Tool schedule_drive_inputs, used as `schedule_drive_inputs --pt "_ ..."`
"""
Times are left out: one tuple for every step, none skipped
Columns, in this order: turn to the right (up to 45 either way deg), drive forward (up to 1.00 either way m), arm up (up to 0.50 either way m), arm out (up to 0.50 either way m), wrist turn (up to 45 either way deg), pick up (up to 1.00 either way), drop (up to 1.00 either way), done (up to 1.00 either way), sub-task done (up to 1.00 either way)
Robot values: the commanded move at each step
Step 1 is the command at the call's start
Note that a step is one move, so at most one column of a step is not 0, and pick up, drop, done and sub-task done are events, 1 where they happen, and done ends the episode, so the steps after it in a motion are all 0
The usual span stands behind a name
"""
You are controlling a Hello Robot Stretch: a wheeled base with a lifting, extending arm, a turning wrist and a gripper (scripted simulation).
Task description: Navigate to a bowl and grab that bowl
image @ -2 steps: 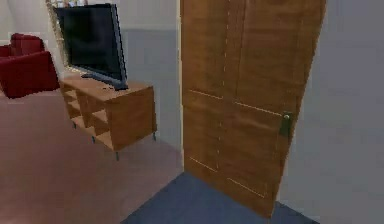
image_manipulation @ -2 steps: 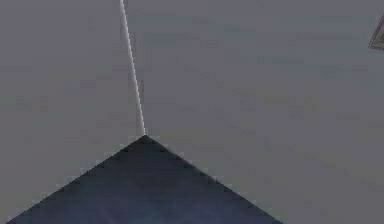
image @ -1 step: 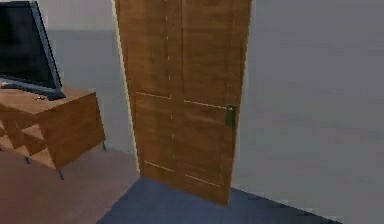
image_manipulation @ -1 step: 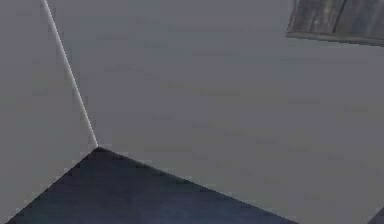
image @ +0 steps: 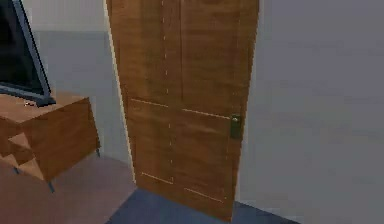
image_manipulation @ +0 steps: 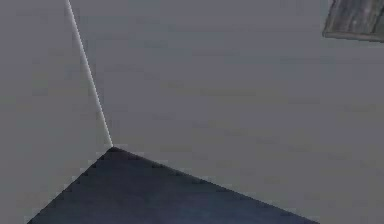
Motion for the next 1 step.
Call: schedule_drive_inputs --pt "-45.0 0.0 0.0 0.0 0.0 0.0 0.0 0.0 0.0"
